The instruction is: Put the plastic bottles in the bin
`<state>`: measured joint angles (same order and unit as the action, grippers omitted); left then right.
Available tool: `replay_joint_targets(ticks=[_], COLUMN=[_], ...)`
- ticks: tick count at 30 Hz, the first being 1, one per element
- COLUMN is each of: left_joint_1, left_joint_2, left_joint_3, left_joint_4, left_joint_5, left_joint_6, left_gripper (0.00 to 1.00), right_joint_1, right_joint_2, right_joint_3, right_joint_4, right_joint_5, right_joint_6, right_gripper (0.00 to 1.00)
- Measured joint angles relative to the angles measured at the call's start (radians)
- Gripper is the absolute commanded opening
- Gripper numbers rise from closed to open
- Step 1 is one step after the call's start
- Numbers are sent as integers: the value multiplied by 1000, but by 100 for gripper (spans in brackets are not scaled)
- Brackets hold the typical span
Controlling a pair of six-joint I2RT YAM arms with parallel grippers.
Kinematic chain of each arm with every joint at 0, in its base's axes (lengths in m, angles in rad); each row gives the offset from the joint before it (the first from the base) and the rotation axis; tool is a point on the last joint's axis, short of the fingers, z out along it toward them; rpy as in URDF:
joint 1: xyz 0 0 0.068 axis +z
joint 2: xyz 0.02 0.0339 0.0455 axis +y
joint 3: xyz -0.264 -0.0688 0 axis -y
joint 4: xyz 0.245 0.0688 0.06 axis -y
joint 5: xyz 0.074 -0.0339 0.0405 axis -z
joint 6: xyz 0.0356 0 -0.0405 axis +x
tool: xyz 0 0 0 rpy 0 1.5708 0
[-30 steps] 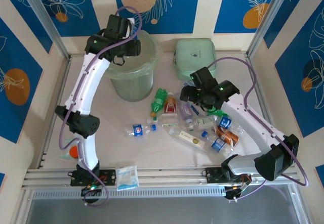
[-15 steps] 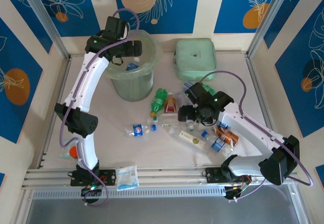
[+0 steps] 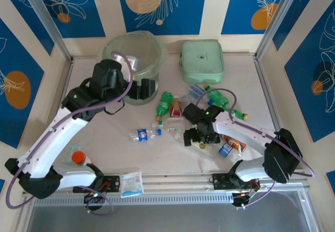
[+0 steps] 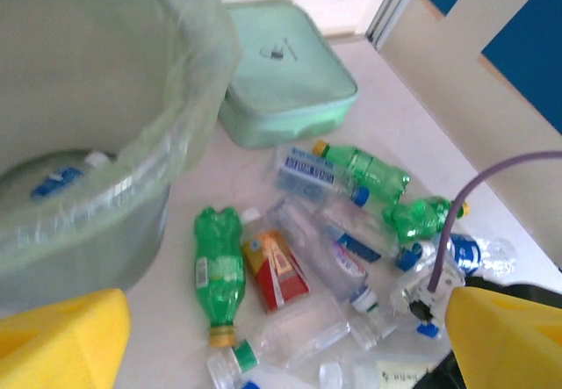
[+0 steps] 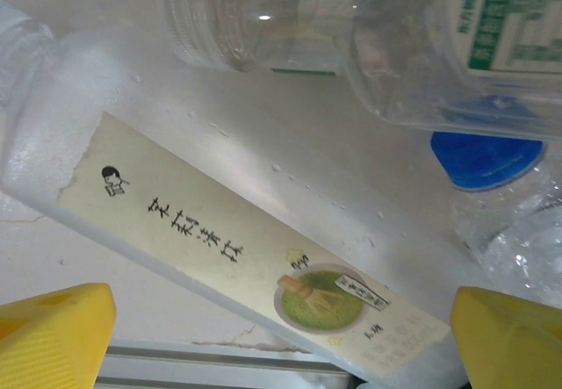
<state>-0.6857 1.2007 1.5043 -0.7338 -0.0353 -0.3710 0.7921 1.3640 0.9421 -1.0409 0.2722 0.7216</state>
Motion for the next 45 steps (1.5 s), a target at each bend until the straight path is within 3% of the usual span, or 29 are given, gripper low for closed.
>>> replay_joint_targets(ticks=[7, 17, 25, 29, 37, 45], left_joint_1=[-7, -19, -20, -20, -20, -20], left_joint_2=[-76, -93, -93, -98, -111, -117], left_joint_3=[-190, -255, -261, -263, -262, -251], left_joint_4=[41, 93, 113, 112, 97, 87], left_joint_5=[55, 92, 95, 86, 49, 4], left_joint_6=[-69, -104, -106, -108, -101, -92], left_gripper=[91, 89, 88, 89, 90, 92], right_joint_1=[39, 111, 98, 109, 186, 147], right_joint_2=[89, 221, 277, 276, 138, -41], right_joint_3=[8, 23, 23, 27, 78, 386], right_joint_4=[8, 33, 47, 55, 26, -14], right_joint_5=[2, 10, 37, 47, 73, 114], right_joint_6=[0, 16, 33, 35, 46, 3], right_gripper=[97, 91, 67, 62, 57, 54])
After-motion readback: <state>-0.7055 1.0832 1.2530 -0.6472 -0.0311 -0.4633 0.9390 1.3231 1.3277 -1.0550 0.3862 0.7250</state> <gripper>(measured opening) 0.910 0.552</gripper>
